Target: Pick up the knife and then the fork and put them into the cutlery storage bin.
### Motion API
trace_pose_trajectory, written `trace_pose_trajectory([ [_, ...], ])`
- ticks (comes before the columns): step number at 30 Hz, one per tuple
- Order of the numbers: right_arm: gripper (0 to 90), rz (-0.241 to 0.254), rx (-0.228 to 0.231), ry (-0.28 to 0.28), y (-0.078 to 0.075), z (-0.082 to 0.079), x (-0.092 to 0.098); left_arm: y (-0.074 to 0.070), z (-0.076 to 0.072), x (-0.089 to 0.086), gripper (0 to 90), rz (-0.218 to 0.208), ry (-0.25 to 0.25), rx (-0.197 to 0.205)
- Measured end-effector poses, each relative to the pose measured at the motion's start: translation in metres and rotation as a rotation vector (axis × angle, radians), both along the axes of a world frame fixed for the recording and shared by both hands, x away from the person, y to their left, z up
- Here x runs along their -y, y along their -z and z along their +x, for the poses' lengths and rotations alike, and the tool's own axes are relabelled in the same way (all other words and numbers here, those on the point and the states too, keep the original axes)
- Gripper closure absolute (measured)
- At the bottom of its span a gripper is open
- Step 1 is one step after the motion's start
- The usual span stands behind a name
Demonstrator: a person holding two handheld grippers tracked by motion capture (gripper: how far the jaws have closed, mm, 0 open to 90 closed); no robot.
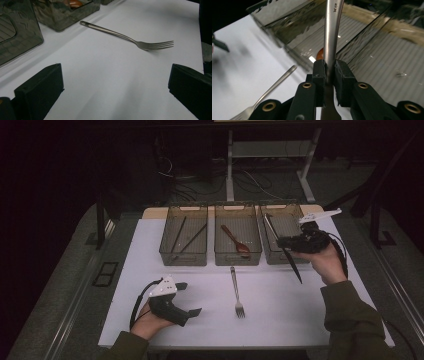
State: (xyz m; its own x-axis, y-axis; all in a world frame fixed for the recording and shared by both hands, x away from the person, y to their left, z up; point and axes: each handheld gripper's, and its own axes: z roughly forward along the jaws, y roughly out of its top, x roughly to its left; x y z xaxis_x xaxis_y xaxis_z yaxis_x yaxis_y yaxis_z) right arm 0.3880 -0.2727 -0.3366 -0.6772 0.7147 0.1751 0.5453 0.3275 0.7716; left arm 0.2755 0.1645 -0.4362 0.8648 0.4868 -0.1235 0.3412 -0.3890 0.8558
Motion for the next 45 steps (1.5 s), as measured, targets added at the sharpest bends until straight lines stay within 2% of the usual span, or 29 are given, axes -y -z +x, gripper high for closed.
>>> trace_pose_trajectory([
  [9, 78.5, -0.022, 0.042, 0.054, -0.025, 0.024, 0.006, 0.000, 0.000, 0.000, 0.0, -0.003, 0.001, -0.001],
  [15, 78.5, -0.052, 0.079, 0.079, -0.034, 0.047, 0.008, 0.000, 0.000, 0.000, 0.0, -0.003, 0.003, 0.000],
  [21, 78.5, -0.098, 0.082, 0.129, -0.039, 0.072, 0.013, 0.000, 0.000, 0.000, 0.0, -0.004, 0.005, 0.000],
  [27, 78.4, -0.103, 0.076, 0.184, -0.028, 0.095, 0.025, 0.000, 0.000, 0.001, 0.0, -0.006, 0.006, -0.004],
  [33, 78.4, -0.146, 0.070, 0.219, -0.010, 0.104, 0.030, 0.000, 0.000, 0.001, 0.0, -0.009, 0.007, -0.005],
  [36, 78.4, -0.135, 0.065, 0.218, 0.001, 0.104, 0.032, 0.001, 0.000, 0.001, 0.0, -0.007, 0.008, -0.008],
  [45, 78.4, -0.176, 0.016, 0.197, 0.030, 0.107, 0.032, 0.001, 0.000, 0.001, 0.0, -0.005, 0.008, -0.009],
])
